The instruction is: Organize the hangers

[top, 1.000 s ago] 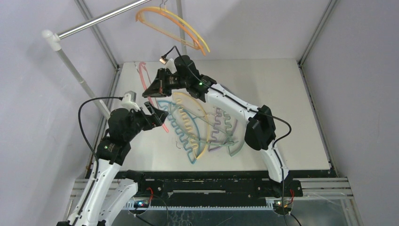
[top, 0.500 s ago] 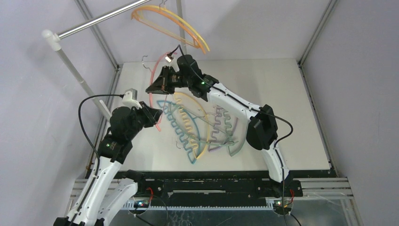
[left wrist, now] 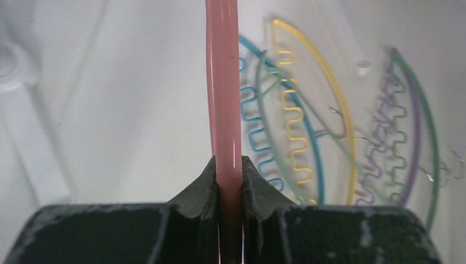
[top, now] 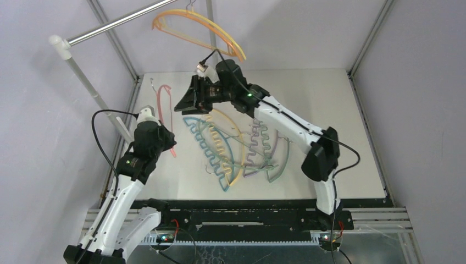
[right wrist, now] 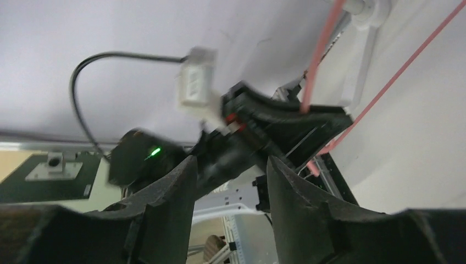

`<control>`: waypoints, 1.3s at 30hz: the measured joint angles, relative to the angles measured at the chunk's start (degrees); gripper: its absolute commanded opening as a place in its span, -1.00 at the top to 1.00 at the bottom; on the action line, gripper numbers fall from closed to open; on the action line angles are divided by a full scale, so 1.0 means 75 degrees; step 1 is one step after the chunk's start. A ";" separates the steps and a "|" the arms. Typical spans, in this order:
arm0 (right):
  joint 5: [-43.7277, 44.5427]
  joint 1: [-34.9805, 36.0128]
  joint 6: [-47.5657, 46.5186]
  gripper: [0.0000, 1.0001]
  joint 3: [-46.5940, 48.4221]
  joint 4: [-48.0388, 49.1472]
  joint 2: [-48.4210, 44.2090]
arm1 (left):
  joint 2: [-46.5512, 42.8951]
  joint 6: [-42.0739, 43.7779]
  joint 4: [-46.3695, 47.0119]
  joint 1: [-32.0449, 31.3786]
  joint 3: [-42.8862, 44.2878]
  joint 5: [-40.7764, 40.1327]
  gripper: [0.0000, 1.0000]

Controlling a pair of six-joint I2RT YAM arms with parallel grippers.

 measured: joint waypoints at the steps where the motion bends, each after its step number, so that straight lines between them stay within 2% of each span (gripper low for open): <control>1: -0.0047 -0.0017 -0.0096 -0.16 -0.0125 -0.0041 -0.0286 | 0.0064 0.0009 -0.0192 0.0006 0.0050 -0.0239 1.00; 6: -0.0114 -0.0187 -0.0694 -0.17 -0.0644 -0.0213 -0.1582 | 0.0259 0.0143 -0.0781 -0.0003 0.0726 -0.1099 0.99; 13: 0.0131 -0.0420 -0.1818 -0.17 -0.1920 -0.0877 -0.2769 | 0.0312 0.0440 -0.0737 -0.0122 0.2090 -0.2107 1.00; 17: 0.0216 -0.0562 -0.2130 -0.16 -0.2602 -0.1177 -0.2900 | 0.0510 0.0688 -0.0641 -0.0388 0.2754 -0.2471 1.00; 22: 0.0268 -0.0755 -0.2326 -0.15 -0.2847 -0.1489 -0.2900 | 0.0941 0.1000 -0.0493 -0.0685 0.3418 -0.2699 0.99; 31: 0.0300 -0.1160 -0.2699 -0.16 -0.2906 -0.1649 -0.2908 | 0.1358 0.1483 -0.0224 -0.0941 0.3882 -0.3022 1.00; 39: 0.0297 -0.1472 -0.2841 -0.15 -0.3471 -0.1708 -0.2908 | 0.1842 0.1871 0.0286 -0.1055 0.4258 -0.3162 1.00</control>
